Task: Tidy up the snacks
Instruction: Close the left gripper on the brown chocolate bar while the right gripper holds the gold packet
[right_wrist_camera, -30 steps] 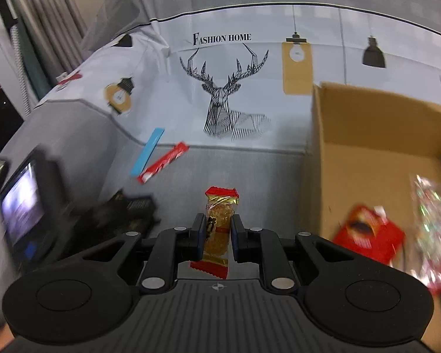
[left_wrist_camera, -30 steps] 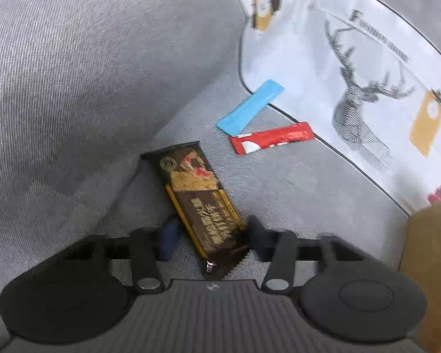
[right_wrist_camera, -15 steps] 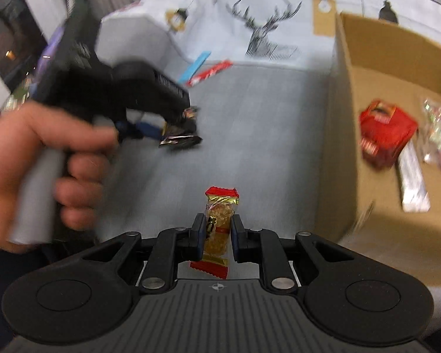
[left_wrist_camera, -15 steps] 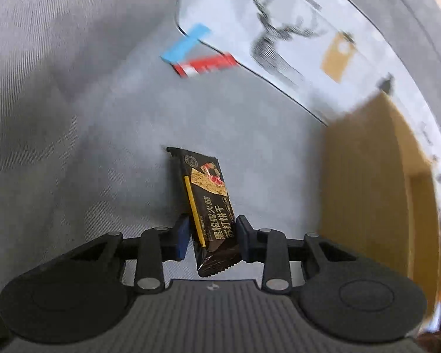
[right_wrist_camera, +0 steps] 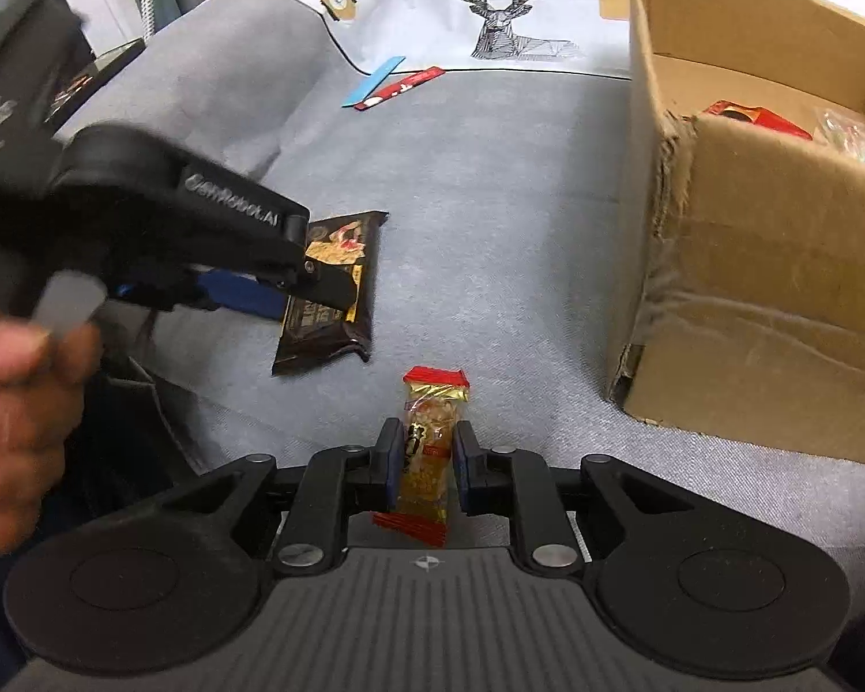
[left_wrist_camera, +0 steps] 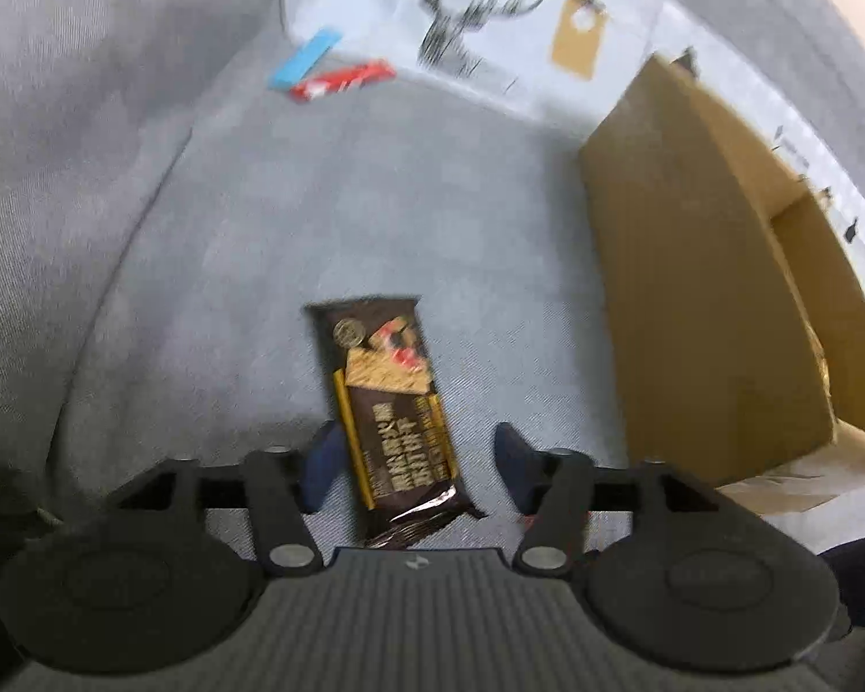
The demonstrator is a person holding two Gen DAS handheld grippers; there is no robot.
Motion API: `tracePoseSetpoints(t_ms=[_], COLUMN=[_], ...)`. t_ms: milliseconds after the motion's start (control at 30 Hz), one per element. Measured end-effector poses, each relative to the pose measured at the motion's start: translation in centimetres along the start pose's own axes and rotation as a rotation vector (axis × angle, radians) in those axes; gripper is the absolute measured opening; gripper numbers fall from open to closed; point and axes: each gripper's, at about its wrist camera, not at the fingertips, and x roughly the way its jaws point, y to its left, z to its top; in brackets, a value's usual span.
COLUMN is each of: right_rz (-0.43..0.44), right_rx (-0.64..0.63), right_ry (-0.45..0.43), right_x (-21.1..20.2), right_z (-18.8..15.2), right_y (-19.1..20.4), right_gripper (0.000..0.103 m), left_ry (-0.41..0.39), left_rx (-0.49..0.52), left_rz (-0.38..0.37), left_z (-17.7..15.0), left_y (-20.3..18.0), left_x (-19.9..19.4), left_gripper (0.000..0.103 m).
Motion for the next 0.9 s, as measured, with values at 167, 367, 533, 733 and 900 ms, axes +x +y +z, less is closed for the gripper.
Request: tracePoseSetpoints(t_ms=[167,367,533,733,900], right_rz=[-0.006,0.002,-0.004,-0.019,-0.029], right_rx=[0.019,0.02,-0.028,-0.08,-0.118], right_ry=[-0.037,-0.045,-0.031,-0.028,-0.029], right_x=[0.3,0.1,0.1,0.1,0.1], right_z=[0.0,-0.4,-0.8,-1.1,-1.5], right_y=[-1.1,-1.8,-1.1,-0.5,0.0], right_gripper=[0.023,0.037,0.04,0.04,0.035], left_ry=[-0.078,-0.095,-0.086,-0.081,-0.08], left_rx=[0.049,0.09,0.097,0.092,0.086], left_rz=[0.05,0.11,0.127,0.127,0.124], left_z=[-1.0,-1.4,-1.5,-1.6,-1.7], left_y=[-1.4,-2.6,-2.4,-2.3,-2.2], left_x=[0.3,0.7,1.4,1.7,1.9], left_gripper=[0.071,0.071,0.071,0.071,0.071])
